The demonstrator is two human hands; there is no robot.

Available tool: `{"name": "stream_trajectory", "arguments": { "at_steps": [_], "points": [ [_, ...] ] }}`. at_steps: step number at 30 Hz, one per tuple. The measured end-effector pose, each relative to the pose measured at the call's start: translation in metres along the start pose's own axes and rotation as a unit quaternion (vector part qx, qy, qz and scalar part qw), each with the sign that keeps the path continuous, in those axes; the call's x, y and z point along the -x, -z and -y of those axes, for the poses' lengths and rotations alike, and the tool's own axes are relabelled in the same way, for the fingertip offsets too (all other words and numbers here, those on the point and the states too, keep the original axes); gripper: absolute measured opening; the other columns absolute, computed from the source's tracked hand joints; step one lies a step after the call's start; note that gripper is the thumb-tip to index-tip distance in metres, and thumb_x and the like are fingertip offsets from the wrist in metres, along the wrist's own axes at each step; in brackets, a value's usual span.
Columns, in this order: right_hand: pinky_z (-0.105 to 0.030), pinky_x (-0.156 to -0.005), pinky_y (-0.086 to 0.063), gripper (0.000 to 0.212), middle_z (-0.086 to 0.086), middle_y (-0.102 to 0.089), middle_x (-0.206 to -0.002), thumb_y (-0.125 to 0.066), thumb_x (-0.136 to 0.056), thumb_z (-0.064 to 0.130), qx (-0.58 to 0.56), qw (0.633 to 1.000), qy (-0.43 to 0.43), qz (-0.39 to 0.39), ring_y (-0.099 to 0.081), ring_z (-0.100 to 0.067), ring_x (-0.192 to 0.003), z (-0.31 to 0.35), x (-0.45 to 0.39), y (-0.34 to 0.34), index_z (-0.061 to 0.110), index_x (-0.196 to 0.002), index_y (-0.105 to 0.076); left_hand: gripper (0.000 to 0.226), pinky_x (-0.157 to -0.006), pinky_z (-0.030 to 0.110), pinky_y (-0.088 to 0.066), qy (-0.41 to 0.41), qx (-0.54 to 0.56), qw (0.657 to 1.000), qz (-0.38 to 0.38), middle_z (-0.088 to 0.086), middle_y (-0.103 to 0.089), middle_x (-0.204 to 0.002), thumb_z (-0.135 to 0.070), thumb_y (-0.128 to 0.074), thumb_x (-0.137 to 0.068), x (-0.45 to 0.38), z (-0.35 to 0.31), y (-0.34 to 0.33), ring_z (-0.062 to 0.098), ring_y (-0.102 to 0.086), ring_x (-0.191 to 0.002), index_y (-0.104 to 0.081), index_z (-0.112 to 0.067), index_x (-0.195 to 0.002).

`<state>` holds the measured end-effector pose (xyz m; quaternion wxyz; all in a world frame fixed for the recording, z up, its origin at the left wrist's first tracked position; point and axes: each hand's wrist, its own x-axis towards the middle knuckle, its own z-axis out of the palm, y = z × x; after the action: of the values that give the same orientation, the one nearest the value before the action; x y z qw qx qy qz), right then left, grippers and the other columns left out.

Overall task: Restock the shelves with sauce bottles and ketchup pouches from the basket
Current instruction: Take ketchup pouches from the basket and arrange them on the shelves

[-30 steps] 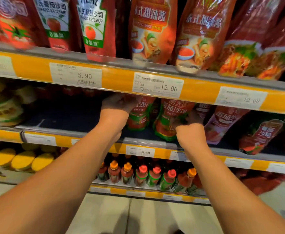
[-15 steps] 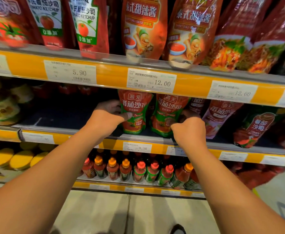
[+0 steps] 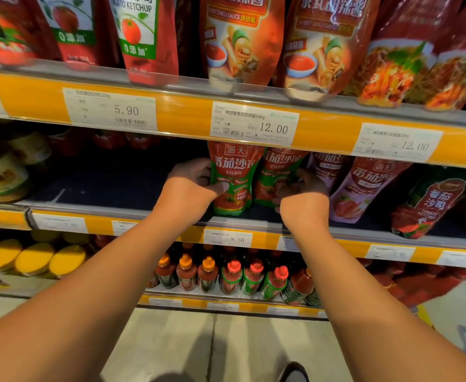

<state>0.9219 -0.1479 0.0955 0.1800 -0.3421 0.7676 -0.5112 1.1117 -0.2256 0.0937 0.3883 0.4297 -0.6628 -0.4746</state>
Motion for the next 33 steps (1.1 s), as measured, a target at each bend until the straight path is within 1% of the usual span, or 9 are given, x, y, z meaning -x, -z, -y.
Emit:
{"name": "stream_trajectory", "arguments": {
  "at_steps": [6, 13, 16, 18, 20, 22, 25, 28, 33],
  "points": [
    [-0.053, -0.078, -0.061, 0.015, -0.007, -0.074, -0.1, -0.054, -0.081, 0.029, 0.011, 0.999, 0.031, -0.006, -0.072, -0.034, -0.088, -0.024, -0.027, -0.009, 0.038, -0.092, -0.056, 0.039, -0.098, 0.047, -0.057, 0.0, -0.001, 1.0, -0.029, 0.0, -0.074, -0.117, -0.012, -0.084, -0.083, -0.013, 0.007, -0.015, 0.017, -0.069, -0.11, -0.073, -0.024, -0.119],
    [-0.053, -0.081, -0.061, 0.023, -0.008, -0.072, -0.104, -0.054, -0.083, 0.021, 0.019, 0.999, 0.04, -0.006, -0.071, -0.036, -0.093, 0.001, -0.008, 0.003, 0.031, -0.103, -0.058, 0.039, -0.098, 0.049, -0.057, -0.004, -0.02, 0.999, -0.043, 0.0, -0.073, -0.116, -0.013, -0.082, -0.085, -0.022, 0.009, -0.023, 0.019, -0.068, -0.11, -0.072, -0.023, -0.121],
    [-0.051, -0.083, -0.061, 0.037, -0.004, -0.07, -0.108, -0.058, -0.081, 0.014, 0.007, 1.0, 0.007, 0.008, -0.07, -0.033, -0.097, 0.001, -0.005, 0.005, 0.038, -0.109, -0.058, 0.04, -0.098, 0.048, -0.057, 0.001, -0.026, 0.999, -0.04, 0.001, -0.072, -0.12, -0.016, -0.082, -0.086, -0.021, 0.007, -0.024, 0.02, -0.067, -0.111, -0.07, -0.022, -0.124],
    [-0.053, -0.081, -0.062, 0.036, 0.004, -0.067, -0.101, -0.06, -0.076, 0.017, -0.001, 1.0, -0.009, 0.004, -0.069, -0.033, -0.096, 0.002, -0.003, 0.008, 0.045, -0.098, -0.055, 0.042, -0.096, 0.045, -0.058, 0.007, -0.034, 0.999, -0.038, 0.001, -0.071, -0.121, -0.018, -0.081, -0.087, -0.019, 0.006, -0.023, 0.02, -0.067, -0.109, -0.068, -0.022, -0.127],
    [-0.057, -0.077, -0.062, 0.033, 0.008, -0.065, -0.094, -0.064, -0.076, 0.015, -0.018, 0.999, -0.031, 0.006, -0.07, -0.034, -0.092, 0.006, 0.001, 0.011, 0.045, -0.089, -0.057, 0.045, -0.094, 0.042, -0.058, 0.017, -0.031, 0.999, -0.034, 0.002, -0.07, -0.12, -0.021, -0.081, -0.087, -0.015, 0.003, -0.02, 0.019, -0.068, -0.106, -0.066, -0.02, -0.129],
    [-0.063, -0.071, -0.061, 0.034, 0.003, -0.064, -0.087, -0.067, -0.082, 0.009, -0.038, 0.997, -0.06, 0.014, -0.072, -0.036, -0.085, 0.011, 0.009, 0.014, 0.038, -0.098, -0.061, 0.047, -0.094, 0.042, -0.059, 0.024, -0.02, 0.999, -0.026, 0.002, -0.071, -0.119, -0.024, -0.082, -0.087, -0.008, 0.001, -0.013, 0.018, -0.069, -0.105, -0.065, -0.019, -0.13],
    [-0.064, -0.073, -0.06, 0.006, -0.006, -0.064, -0.078, -0.067, -0.09, 0.007, -0.017, 0.997, -0.069, 0.041, -0.073, -0.043, -0.086, 0.016, 0.021, 0.021, 0.007, -0.096, -0.067, 0.037, -0.095, 0.039, -0.057, 0.033, -0.034, 0.999, -0.003, 0.005, -0.072, -0.118, -0.023, -0.081, -0.088, 0.006, -0.004, 0.01, 0.017, -0.068, -0.106, -0.068, -0.017, -0.123],
    [-0.048, -0.072, -0.06, 0.008, -0.018, -0.073, -0.086, -0.065, -0.094, 0.004, -0.009, 0.993, -0.051, 0.105, -0.075, -0.03, -0.079, 0.028, 0.04, 0.018, 0.007, -0.088, -0.069, 0.02, -0.086, 0.038, -0.059, 0.056, -0.085, 0.993, 0.056, 0.003, -0.075, -0.108, -0.028, -0.076, -0.093, 0.027, -0.017, 0.048, 0.018, -0.07, -0.1, -0.073, -0.02, -0.111],
    [-0.048, -0.081, -0.06, 0.007, -0.012, -0.077, -0.084, -0.069, -0.093, 0.006, 0.05, 0.965, 0.043, 0.254, -0.075, -0.03, -0.083, 0.054, 0.087, -0.009, 0.012, -0.096, -0.072, 0.011, -0.074, 0.028, -0.058, 0.073, -0.089, 0.991, 0.065, 0.0, -0.078, -0.1, -0.023, -0.072, -0.096, 0.081, -0.036, 0.135, 0.011, -0.076, -0.089, -0.075, -0.017, -0.104]
  ]
}}
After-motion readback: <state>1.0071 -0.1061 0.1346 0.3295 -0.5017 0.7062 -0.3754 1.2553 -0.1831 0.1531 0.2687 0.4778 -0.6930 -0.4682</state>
